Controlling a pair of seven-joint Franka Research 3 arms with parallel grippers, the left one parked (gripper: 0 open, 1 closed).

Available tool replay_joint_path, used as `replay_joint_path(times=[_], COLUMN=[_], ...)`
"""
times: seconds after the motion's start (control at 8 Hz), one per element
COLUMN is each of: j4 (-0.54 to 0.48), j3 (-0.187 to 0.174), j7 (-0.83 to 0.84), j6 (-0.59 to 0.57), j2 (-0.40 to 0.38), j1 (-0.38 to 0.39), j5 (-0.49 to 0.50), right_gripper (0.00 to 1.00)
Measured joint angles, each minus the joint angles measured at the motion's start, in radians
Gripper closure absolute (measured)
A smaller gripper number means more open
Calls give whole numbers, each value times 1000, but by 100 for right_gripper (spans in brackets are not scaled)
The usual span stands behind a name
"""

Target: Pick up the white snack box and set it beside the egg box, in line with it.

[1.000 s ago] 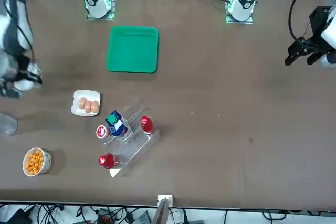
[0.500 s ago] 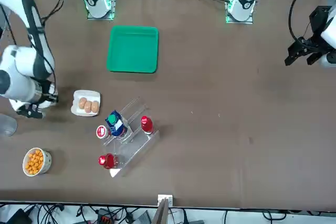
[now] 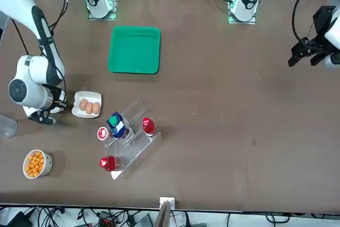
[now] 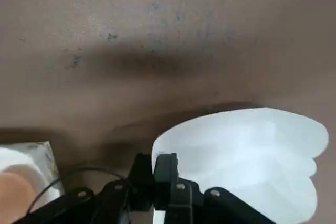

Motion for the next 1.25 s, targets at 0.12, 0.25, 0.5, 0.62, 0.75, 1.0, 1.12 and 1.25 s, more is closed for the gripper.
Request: replay_joint_path(times=[0.12, 0.25, 0.5, 0.62, 0.75, 1.0, 1.12, 1.25], j4=[0, 1, 9, 18, 27, 65, 120, 206], j3=[0, 0, 0, 4, 19, 64, 83, 91], j7=[0, 0, 0, 0, 0, 0, -1, -19], j6=[1, 1, -26, -60, -103, -240, -342, -469], j2=[0, -1, -25, -58, -104, -211, -250, -272], j1=[0, 1, 6, 8, 9, 12, 14, 16], j5=[0, -1, -3, -3, -3, 22, 79, 134], right_gripper=[90, 84, 48, 31, 13, 0, 0, 0])
